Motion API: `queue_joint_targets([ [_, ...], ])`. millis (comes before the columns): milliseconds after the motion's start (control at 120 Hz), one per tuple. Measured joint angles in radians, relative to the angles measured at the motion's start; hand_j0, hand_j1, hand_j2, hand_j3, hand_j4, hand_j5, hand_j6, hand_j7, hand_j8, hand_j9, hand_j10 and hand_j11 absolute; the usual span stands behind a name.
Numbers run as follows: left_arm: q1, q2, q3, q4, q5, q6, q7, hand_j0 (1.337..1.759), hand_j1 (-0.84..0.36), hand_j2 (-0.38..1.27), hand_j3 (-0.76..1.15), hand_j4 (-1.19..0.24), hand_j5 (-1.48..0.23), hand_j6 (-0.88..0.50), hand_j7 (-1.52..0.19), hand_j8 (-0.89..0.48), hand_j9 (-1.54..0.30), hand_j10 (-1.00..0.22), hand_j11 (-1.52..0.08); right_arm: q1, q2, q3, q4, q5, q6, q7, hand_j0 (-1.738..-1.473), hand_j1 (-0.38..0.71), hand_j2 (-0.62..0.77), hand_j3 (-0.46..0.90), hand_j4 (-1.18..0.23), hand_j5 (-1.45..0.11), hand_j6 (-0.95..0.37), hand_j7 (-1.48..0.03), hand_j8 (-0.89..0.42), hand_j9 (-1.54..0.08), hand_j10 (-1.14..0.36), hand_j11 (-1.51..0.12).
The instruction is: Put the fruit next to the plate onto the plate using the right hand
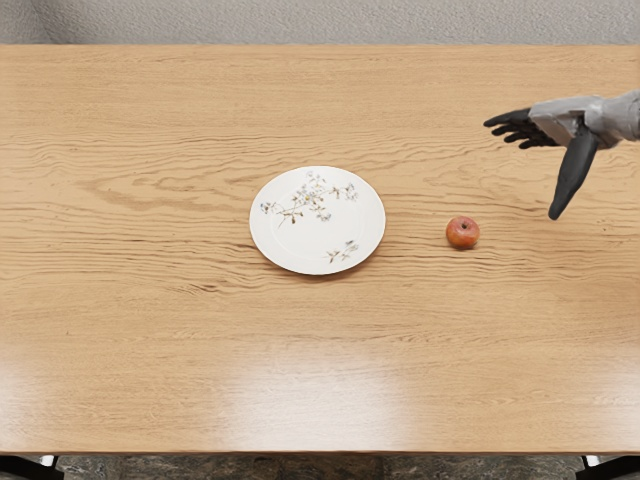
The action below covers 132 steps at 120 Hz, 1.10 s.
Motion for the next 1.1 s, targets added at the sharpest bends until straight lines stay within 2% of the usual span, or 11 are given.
queue_joint_targets([
  [83,0.0,0.0,0.0,0.0,0.0,0.0,0.0,1.658,0.35,0.0,0.0,0.0,0.0,0.0,0.0,0.0,0.0,0.0,0.0,0.0,0.006,-0.001,0.0,-0.006,0.0,-0.008,-1.658,-0.33,0.0,0.0,-0.02,-0.02,-0.02,-0.02,-0.02,-0.02,-0.02,-0.02],
  [217,0.0,0.0,0.0,0.0,0.0,0.0,0.0,1.658,0.35,0.0,0.0,0.0,0.0,0.0,0.0,0.0,0.0,0.0,0.0,0.004,0.015,0.004,0.025,-0.01,0.0,-0.056,-1.658,-0.33,0.0,0.0,-0.02,-0.02,-0.02,-0.02,-0.02,-0.02,-0.02,-0.02],
  [267,0.0,0.0,0.0,0.0,0.0,0.0,0.0,1.658,0.35,0.0,0.0,0.0,0.0,0.0,0.0,0.0,0.0,0.0,0.0,0.01,0.009,0.005,0.068,-0.01,0.0,-0.081,-1.658,-0.33,0.0,0.0,-0.02,-0.02,-0.02,-0.02,-0.02,-0.02,-0.02,-0.02],
  [317,0.0,0.0,0.0,0.0,0.0,0.0,0.0,1.658,0.35,0.0,0.0,0.0,0.0,0.0,0.0,0.0,0.0,0.0,0.0,0.025,-0.006,0.012,0.142,-0.011,0.0,-0.149,-1.658,-0.33,0.0,0.0,-0.02,-0.02,-0.02,-0.02,-0.02,-0.02,-0.02,-0.02],
  [400,0.0,0.0,0.0,0.0,0.0,0.0,0.0,1.658,0.35,0.0,0.0,0.0,0.0,0.0,0.0,0.0,0.0,0.0,0.0,0.038,-0.025,0.098,0.263,-0.012,0.0,-0.343,-1.658,-0.33,0.0,0.0,-0.02,-0.02,-0.02,-0.02,-0.02,-0.02,-0.02,-0.02],
  [433,0.0,0.0,0.0,0.0,0.0,0.0,0.0,1.658,0.35,0.0,0.0,0.0,0.0,0.0,0.0,0.0,0.0,0.0,0.0,0.041,-0.021,0.143,0.296,-0.013,0.0,-0.403,-1.658,-0.33,0.0,0.0,-0.02,-0.02,-0.02,-0.02,-0.02,-0.02,-0.02,-0.02],
  [483,0.0,0.0,0.0,0.0,0.0,0.0,0.0,1.658,0.35,0.0,0.0,0.0,0.0,0.0,0.0,0.0,0.0,0.0,0.0,0.045,-0.014,0.193,0.345,-0.015,0.0,-0.464,-1.658,-0.33,0.0,0.0,-0.02,-0.02,-0.02,-0.02,-0.02,-0.02,-0.02,-0.02],
  [550,0.0,0.0,0.0,0.0,0.0,0.0,0.0,1.658,0.35,0.0,0.0,0.0,0.0,0.0,0.0,0.0,0.0,0.0,0.0,0.05,-0.027,0.231,0.446,-0.019,0.0,-0.51,-1.658,-0.33,0.0,0.0,-0.02,-0.02,-0.02,-0.02,-0.02,-0.02,-0.02,-0.02],
  [642,0.0,0.0,0.0,0.0,0.0,0.0,0.0,1.658,0.35,0.0,0.0,0.0,0.0,0.0,0.0,0.0,0.0,0.0,0.0,0.051,-0.087,0.256,0.582,-0.026,0.0,-0.541,-1.658,-0.33,0.0,0.0,-0.02,-0.02,-0.02,-0.02,-0.02,-0.02,-0.02,-0.02],
  [717,0.0,0.0,0.0,0.0,0.0,0.0,0.0,1.658,0.35,0.0,0.0,0.0,0.0,0.0,0.0,0.0,0.0,0.0,0.0,0.042,-0.11,0.261,0.639,-0.086,-0.047,-0.552,-1.658,-0.33,0.0,0.0,-0.02,-0.02,-0.02,-0.02,-0.02,-0.02,-0.02,-0.02],
  [1100,0.0,0.0,0.0,0.0,0.0,0.0,0.0,1.658,0.35,0.0,0.0,0.0,0.0,0.0,0.0,0.0,0.0,0.0,0.0,-0.105,0.016,0.263,0.608,-0.189,-0.367,-0.562,-1.658,-0.33,0.0,0.0,-0.02,-0.02,-0.02,-0.02,-0.02,-0.02,-0.02,-0.02],
])
